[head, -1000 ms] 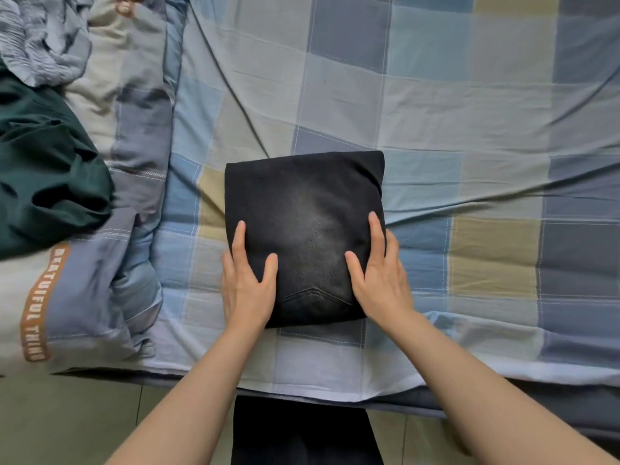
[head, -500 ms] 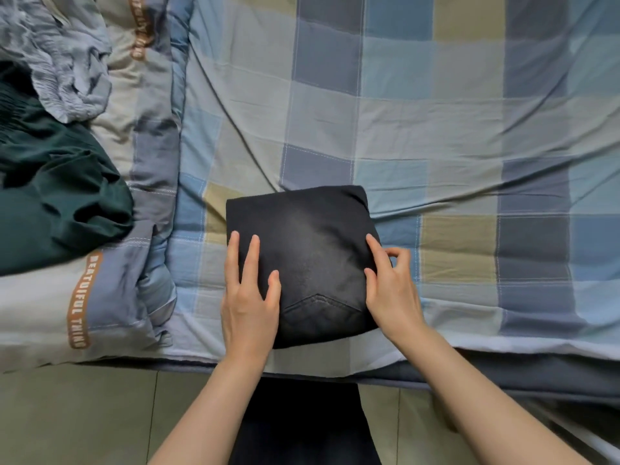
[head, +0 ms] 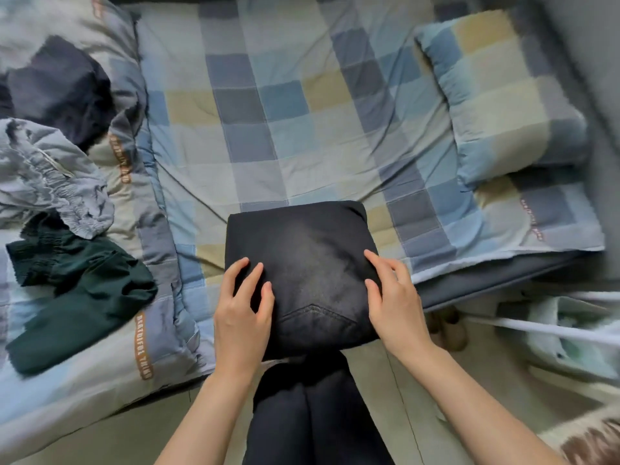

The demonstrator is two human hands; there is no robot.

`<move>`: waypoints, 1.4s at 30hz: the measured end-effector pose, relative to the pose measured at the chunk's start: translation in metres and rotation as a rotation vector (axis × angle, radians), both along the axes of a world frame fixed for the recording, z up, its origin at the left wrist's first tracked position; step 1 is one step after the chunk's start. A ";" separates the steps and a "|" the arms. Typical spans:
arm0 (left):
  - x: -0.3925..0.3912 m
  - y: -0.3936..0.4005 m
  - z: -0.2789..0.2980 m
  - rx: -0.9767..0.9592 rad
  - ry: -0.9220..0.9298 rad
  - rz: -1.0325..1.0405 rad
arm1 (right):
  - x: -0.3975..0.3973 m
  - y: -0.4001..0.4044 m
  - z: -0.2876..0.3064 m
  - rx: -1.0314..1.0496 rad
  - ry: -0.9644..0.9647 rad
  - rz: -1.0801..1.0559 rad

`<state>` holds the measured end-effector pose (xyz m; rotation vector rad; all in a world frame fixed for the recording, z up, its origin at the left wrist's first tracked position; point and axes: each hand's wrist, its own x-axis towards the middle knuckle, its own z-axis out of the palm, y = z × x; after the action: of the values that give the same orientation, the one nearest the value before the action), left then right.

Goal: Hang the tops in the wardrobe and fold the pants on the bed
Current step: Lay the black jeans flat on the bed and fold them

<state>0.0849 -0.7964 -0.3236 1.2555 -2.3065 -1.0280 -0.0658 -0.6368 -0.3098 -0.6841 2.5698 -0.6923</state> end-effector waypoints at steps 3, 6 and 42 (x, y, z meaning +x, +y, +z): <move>-0.001 0.001 0.044 -0.018 0.048 -0.084 | 0.017 0.017 0.042 -0.052 0.038 -0.100; -0.002 0.009 0.088 -0.028 0.072 -0.180 | 0.041 0.041 0.082 -0.070 0.036 -0.241; 0.174 0.677 0.202 0.209 0.088 -2.019 | 0.542 0.580 0.208 0.092 0.182 -2.031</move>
<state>0.2589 -0.1191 -0.1218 -1.6628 -2.8094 -1.5223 0.4765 -0.0563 -0.1022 2.2550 2.5080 -0.8520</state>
